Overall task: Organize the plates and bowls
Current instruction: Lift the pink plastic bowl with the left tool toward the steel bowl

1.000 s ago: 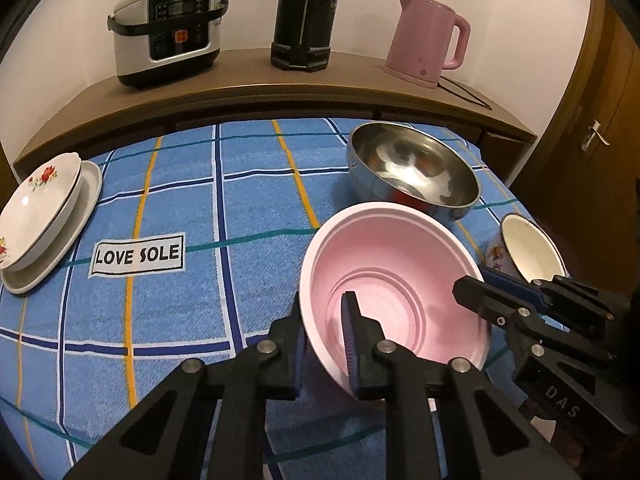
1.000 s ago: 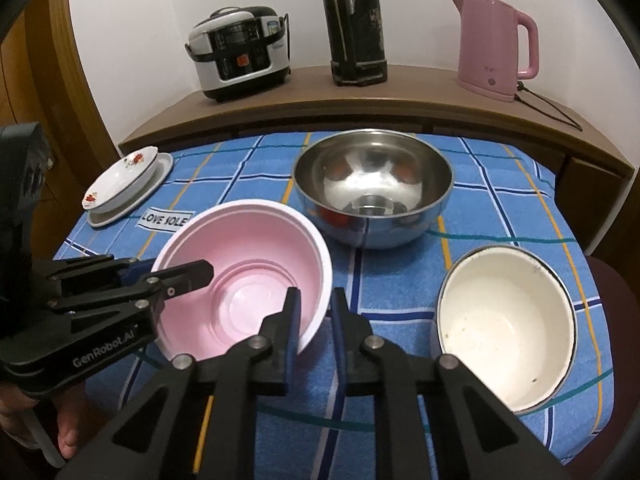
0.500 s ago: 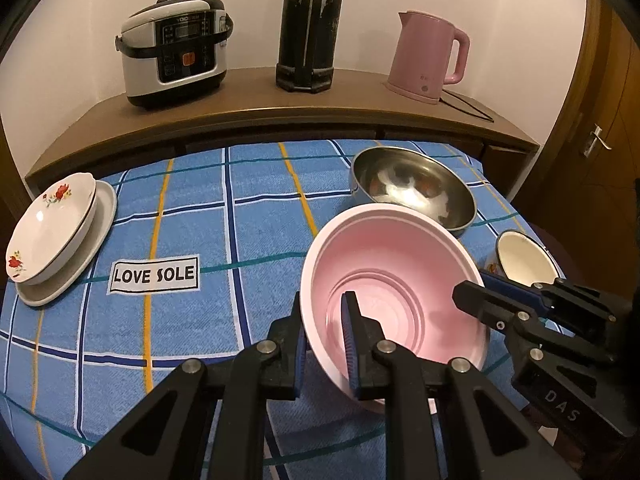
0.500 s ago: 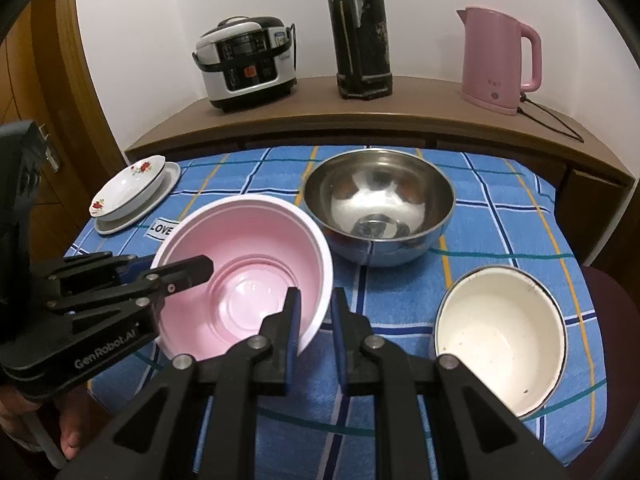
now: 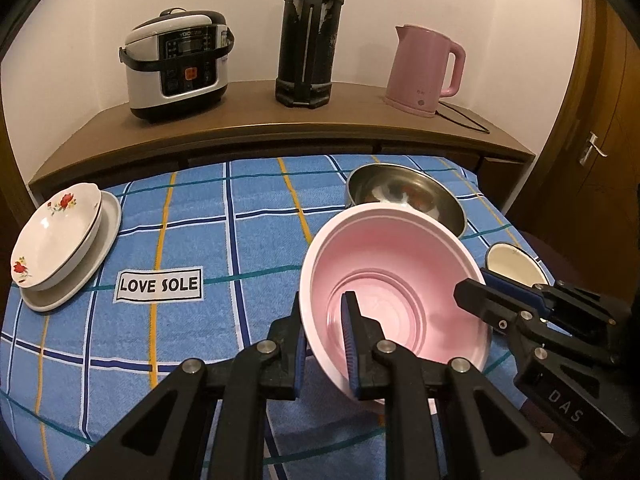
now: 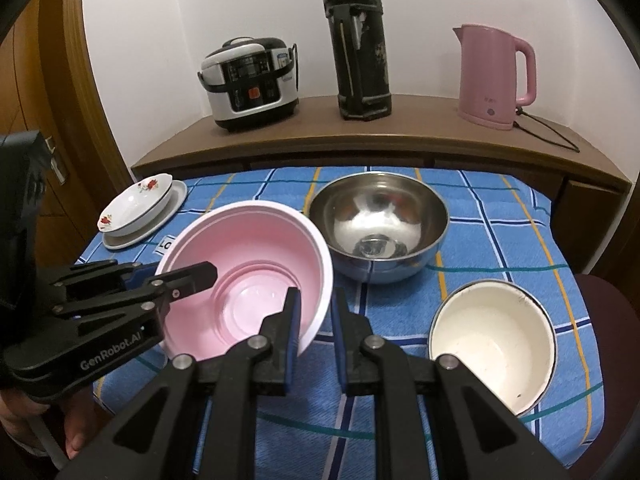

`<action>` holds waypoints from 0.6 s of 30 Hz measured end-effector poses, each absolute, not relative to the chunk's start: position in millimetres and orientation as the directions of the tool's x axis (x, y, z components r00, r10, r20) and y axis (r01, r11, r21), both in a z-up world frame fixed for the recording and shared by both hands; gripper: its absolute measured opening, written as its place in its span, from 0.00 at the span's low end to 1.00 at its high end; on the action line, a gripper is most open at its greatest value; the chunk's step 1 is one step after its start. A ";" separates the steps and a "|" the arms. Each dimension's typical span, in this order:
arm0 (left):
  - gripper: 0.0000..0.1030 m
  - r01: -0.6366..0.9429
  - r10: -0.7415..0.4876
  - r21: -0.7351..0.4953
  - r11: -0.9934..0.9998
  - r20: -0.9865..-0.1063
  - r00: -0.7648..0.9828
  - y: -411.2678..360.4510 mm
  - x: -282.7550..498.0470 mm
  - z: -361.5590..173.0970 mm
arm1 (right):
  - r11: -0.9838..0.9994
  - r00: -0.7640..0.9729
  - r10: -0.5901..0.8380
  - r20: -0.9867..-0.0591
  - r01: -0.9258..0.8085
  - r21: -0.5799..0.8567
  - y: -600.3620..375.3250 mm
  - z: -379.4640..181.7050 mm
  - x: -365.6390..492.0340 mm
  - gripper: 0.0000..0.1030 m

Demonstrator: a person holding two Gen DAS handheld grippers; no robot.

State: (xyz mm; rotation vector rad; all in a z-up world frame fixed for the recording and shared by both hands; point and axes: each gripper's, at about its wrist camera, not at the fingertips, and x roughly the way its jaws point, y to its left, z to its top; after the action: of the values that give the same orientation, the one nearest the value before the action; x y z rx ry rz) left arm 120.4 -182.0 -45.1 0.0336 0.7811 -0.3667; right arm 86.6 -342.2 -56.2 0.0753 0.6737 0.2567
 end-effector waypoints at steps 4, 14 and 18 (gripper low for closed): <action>0.17 0.340 -0.318 -0.113 0.934 -0.697 0.643 -182.3 121.0 -44.9 | 0.966 0.754 0.258 -0.604 -0.211 0.149 -343.9 -55.7 86.4 0.15; 0.17 0.345 -0.324 -0.114 0.932 -0.692 0.646 -181.9 120.0 -43.6 | 0.966 0.765 0.257 -0.590 -0.214 0.144 -346.0 -53.1 83.4 0.15; 0.17 0.348 -0.330 -0.119 0.930 -0.688 0.646 -181.4 118.6 -42.1 | 0.966 0.771 0.257 -0.582 -0.215 0.142 -348.6 -50.4 81.8 0.15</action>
State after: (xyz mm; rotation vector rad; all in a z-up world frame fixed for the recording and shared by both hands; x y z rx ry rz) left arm 118.6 -181.4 -42.1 0.0252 0.7780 -0.3854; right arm 81.8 -348.6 -50.4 0.0683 0.6404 0.2564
